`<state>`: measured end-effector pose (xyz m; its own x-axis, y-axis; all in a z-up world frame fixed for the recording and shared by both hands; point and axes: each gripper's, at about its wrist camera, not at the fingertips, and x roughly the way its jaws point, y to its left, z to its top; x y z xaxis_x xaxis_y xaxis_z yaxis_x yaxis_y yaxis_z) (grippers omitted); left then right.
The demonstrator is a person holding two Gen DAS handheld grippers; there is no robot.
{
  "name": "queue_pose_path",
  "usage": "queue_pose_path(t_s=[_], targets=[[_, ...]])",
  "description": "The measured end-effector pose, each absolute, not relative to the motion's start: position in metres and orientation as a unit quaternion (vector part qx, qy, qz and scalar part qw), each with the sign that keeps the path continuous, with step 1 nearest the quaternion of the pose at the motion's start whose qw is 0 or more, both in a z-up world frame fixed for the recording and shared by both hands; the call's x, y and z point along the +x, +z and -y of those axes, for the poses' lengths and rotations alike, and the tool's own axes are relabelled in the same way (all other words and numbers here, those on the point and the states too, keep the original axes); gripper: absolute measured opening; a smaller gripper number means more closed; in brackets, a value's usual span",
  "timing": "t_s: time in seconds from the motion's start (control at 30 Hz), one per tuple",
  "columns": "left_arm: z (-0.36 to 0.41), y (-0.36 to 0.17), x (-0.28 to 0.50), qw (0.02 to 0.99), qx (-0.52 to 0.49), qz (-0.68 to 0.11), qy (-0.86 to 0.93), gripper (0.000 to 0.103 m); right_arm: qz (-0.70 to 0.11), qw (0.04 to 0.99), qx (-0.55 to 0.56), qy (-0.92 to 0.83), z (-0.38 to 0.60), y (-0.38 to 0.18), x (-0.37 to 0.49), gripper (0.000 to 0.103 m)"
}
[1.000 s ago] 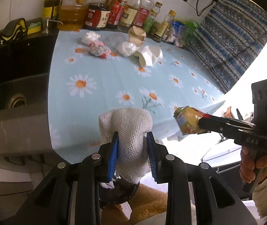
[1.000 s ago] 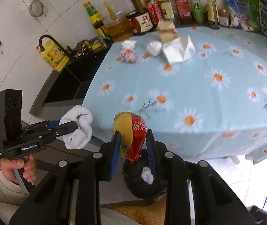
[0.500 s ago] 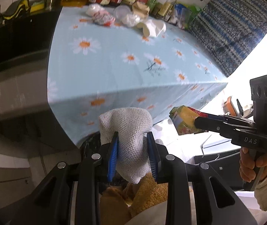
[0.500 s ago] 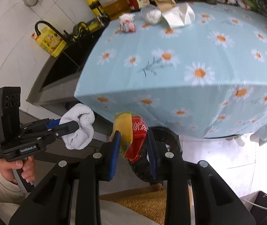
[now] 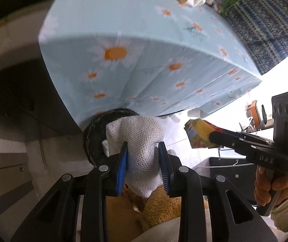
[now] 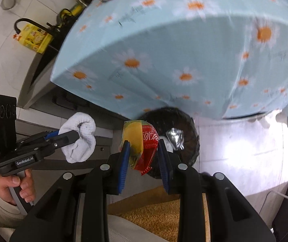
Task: Collect trash
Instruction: 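Carry the wrapper and cloth down toward the black bin with both tools, then open the left tool over the bin while the right tool releases the wrapper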
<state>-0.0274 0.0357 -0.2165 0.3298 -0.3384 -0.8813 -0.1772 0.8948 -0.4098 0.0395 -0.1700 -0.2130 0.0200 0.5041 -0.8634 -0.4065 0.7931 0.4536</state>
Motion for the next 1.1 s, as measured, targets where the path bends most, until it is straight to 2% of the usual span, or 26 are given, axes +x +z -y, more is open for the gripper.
queue_pose_path(t_s=[0.23,0.33,0.4,0.43,0.57,1.1], targets=[[-0.032,-0.245,-0.019,0.764,-0.227,-0.603,-0.043,0.028,-0.651,0.690,0.042,0.314,0.168,-0.242,0.040,0.030],[-0.033,-0.251,-0.015,0.756,-0.228,-0.612,-0.034,0.033,-0.665,0.677,0.043,0.311,0.164,-0.254,0.038,0.034],[-0.036,-0.252,-0.012,0.752,-0.234,-0.615,-0.026,0.049,-0.676,0.667,0.046,0.310,0.161,-0.263,0.037,0.042],[-0.037,-0.253,-0.010,0.750,-0.239,-0.616,-0.024,0.050,-0.676,0.666,0.047,0.311,0.160,-0.265,0.036,0.045],[-0.038,-0.246,-0.003,0.753,-0.237,-0.613,-0.025,0.050,-0.677,0.665,0.054,0.310,0.159,-0.266,0.040,0.049],[-0.038,-0.216,-0.012,0.772,-0.233,-0.591,-0.032,0.050,-0.648,0.697,0.059,0.301,0.166,-0.230,0.044,0.053]])
